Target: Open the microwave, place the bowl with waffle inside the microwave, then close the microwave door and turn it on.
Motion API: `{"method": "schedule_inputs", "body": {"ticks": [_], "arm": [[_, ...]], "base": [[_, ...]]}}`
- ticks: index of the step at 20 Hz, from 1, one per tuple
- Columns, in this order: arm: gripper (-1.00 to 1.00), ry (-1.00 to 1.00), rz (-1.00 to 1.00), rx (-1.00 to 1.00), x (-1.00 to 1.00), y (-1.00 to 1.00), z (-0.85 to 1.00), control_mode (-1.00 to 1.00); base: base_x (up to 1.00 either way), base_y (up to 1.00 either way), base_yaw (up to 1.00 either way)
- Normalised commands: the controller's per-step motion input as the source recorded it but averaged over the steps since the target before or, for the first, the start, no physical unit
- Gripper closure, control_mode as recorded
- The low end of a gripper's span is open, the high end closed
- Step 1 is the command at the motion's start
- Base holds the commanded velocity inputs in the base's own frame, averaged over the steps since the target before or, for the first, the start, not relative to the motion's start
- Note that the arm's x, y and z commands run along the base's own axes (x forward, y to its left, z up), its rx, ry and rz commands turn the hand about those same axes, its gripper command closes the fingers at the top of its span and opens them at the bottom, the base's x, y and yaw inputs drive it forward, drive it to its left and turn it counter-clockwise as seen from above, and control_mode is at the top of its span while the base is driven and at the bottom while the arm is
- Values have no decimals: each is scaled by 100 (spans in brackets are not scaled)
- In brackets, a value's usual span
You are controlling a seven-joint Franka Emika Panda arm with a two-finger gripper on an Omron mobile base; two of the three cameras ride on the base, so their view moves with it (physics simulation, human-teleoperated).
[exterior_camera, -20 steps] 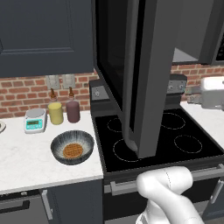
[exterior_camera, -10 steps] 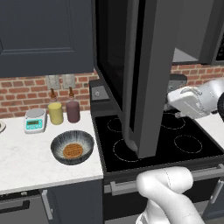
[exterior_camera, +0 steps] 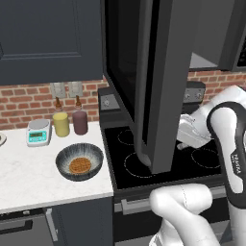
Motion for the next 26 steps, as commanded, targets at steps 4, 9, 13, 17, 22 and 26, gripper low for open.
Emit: {"method": "schedule_inputs", "body": {"ticks": [4, 9, 13, 17, 22, 26], "arm": [[-100, 10, 15, 0, 0, 46, -70, -100], [-100, 1, 3, -1, 19, 30, -29, -100], [-100, 2, 0, 2, 50, 19, -10, -100], [-100, 7, 0, 5, 63, 16, -12, -100], [-100, 9, 0, 7, 40, 12, -20, -100], [-100, 6, 0, 2, 36, 36, -19, -100]], "base": [[0, 0, 0], [0, 0, 0], [0, 0, 0], [0, 0, 0], [0, 0, 0], [0, 0, 0]]}}
